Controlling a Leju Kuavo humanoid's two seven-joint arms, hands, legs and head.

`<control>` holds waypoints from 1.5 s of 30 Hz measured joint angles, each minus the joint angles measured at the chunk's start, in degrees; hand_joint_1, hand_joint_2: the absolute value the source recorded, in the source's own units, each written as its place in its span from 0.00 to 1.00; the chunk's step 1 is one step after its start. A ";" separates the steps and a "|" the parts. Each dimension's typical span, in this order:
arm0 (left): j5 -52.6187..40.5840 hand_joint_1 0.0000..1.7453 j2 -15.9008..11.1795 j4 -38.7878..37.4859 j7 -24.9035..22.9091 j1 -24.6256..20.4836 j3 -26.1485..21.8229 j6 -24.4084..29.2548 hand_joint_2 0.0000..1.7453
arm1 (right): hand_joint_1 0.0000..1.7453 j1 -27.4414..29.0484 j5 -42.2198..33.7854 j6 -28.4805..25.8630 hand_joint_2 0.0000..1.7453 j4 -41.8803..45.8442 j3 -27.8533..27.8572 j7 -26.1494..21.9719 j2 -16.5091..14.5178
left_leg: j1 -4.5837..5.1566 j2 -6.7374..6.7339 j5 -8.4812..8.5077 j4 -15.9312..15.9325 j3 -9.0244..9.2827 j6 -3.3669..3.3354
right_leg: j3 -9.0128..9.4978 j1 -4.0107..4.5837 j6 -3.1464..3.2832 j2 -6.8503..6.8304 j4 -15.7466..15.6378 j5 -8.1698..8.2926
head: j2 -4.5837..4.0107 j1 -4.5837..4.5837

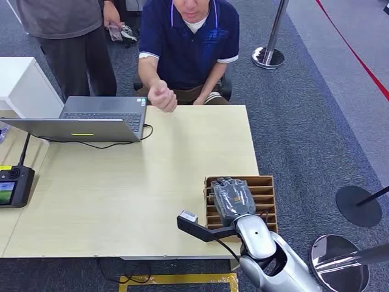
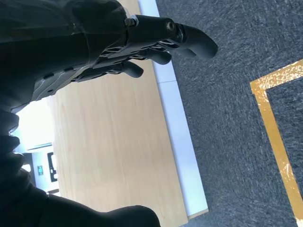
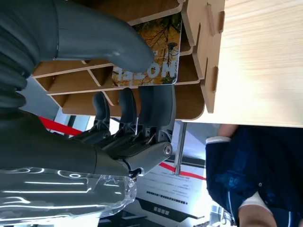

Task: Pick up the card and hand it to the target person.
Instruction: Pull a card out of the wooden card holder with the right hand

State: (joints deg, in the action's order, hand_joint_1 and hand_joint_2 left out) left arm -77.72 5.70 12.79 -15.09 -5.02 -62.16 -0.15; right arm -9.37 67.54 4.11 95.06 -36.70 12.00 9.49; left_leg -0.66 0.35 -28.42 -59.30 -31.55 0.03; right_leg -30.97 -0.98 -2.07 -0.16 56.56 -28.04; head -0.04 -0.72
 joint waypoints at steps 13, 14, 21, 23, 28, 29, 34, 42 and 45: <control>0.09 0.00 0.00 0.00 -0.36 0.00 0.00 -0.51 0.50 | 1.00 0.11 -0.22 0.19 1.00 -0.02 0.01 0.00 -0.01 | 0.00 0.00 0.00 0.00 0.00 0.00 | 0.00 0.00 0.00 0.00 0.00 0.00 | 0.00 0.00; 0.09 0.00 0.00 0.00 -0.30 0.00 0.00 -0.56 0.25 | 1.00 0.11 -0.24 0.20 1.00 -0.02 0.00 0.00 -0.01 | 0.00 0.00 0.00 0.00 0.00 0.00 | 0.00 0.00 0.00 0.00 0.00 0.00 | 0.00 0.00; 0.11 0.00 -0.06 0.00 2.17 0.01 0.00 -1.70 1.00 | 1.00 0.21 -0.22 0.20 1.00 -0.02 0.02 0.00 -0.13 | 0.00 0.00 0.00 0.00 0.01 0.00 | 0.00 0.00 0.00 0.00 0.00 0.00 | 0.00 0.00; -0.03 0.00 -0.11 0.00 2.23 0.01 0.00 -1.70 1.00 | 1.00 0.26 -0.20 0.20 1.00 -0.02 0.02 0.00 -0.32 | 0.00 0.00 0.00 0.00 0.01 0.00 | 0.00 0.00 0.00 0.01 0.00 0.00 | 0.00 0.00; 0.36 0.00 -0.25 0.00 2.84 0.01 0.00 -1.68 1.00 | 1.00 0.31 -0.16 0.20 1.00 -0.02 0.04 0.00 -0.50 | 0.00 -0.01 0.00 0.00 0.01 0.00 | 0.00 0.00 0.00 0.01 0.00 0.00 | 0.00 0.00; 0.61 0.00 -0.26 0.00 2.83 0.01 0.00 -1.65 1.00 | 1.00 0.31 -0.16 0.20 1.00 -0.02 0.04 0.00 -0.50 | 0.00 -0.01 0.00 0.00 0.01 0.00 | 0.01 0.00 0.00 0.01 0.00 0.00 | 0.00 0.00; 1.20 0.00 -0.26 0.00 2.22 0.01 -0.21 -1.69 1.00 | 1.00 0.10 -0.18 0.08 1.00 -0.01 0.14 -0.09 -0.58 | 0.00 -0.01 0.00 0.00 0.01 0.00 | 0.01 0.00 0.00 0.01 0.00 0.00 | 0.00 -0.01; 2.08 0.00 -0.26 0.00 1.72 0.01 -0.97 -1.79 1.00 | 1.00 -1.41 -1.80 -1.16 1.00 1.99 3.03 -0.50 -0.48 | 0.00 0.00 0.02 0.00 0.00 -0.02 | 0.00 0.00 0.00 0.00 0.00 0.01 | 0.00 0.00; 2.21 0.00 -0.26 0.00 1.59 0.01 -1.14 -1.79 1.00 | 1.00 -2.31 -2.64 -1.86 1.00 3.84 5.05 -0.74 -0.29 | 0.01 0.00 0.02 0.00 0.00 -0.02 | 0.00 0.00 0.00 0.00 0.00 0.01 | 0.00 0.00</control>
State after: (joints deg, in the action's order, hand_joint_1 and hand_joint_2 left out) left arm -75.51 5.44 12.79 -13.50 -5.01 -63.30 -1.95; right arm -11.68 64.89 2.25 98.90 -31.64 11.26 9.20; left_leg -0.66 0.35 -28.40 -59.31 -31.56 0.01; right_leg -30.97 -0.98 -2.07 -0.16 56.57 -28.03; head -0.04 -0.72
